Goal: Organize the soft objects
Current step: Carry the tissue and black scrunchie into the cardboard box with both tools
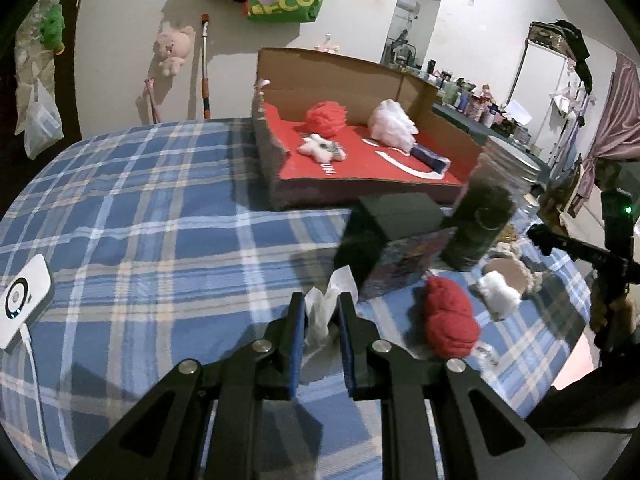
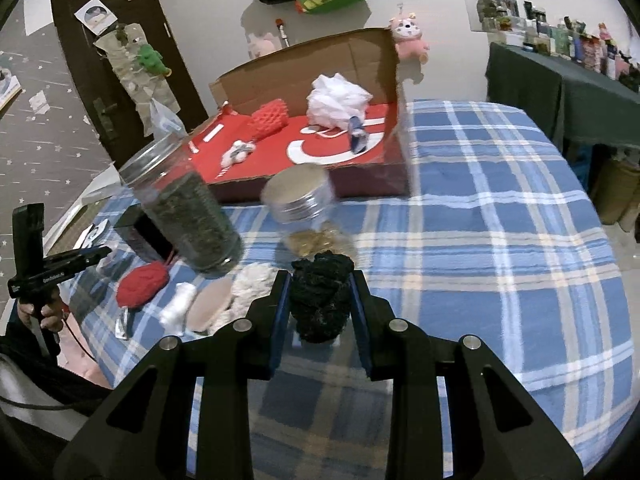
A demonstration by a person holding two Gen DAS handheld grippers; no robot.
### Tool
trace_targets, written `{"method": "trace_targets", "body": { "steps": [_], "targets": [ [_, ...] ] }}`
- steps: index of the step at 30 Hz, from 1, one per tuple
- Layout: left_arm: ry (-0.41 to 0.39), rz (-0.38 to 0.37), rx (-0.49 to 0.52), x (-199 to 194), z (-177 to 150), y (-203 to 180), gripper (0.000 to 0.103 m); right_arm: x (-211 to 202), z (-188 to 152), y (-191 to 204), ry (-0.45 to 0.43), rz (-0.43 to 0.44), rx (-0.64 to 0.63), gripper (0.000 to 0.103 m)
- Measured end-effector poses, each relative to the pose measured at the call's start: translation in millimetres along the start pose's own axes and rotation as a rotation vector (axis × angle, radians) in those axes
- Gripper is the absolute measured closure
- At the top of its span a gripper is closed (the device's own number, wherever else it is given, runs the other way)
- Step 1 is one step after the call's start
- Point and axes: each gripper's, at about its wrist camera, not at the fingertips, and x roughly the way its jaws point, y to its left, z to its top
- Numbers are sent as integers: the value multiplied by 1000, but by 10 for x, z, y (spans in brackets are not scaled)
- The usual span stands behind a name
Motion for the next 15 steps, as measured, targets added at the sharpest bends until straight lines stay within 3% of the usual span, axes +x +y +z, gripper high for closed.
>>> {"method": "trace_targets", "body": {
  "steps": [6,15],
  "targets": [
    [-7,9,43,117,86,131,86,48,105,-181,11,-32,-11,75],
    [5,-45,103,317,377,197,86,213,342,-319,20,10,-70,75]
  ]
}}
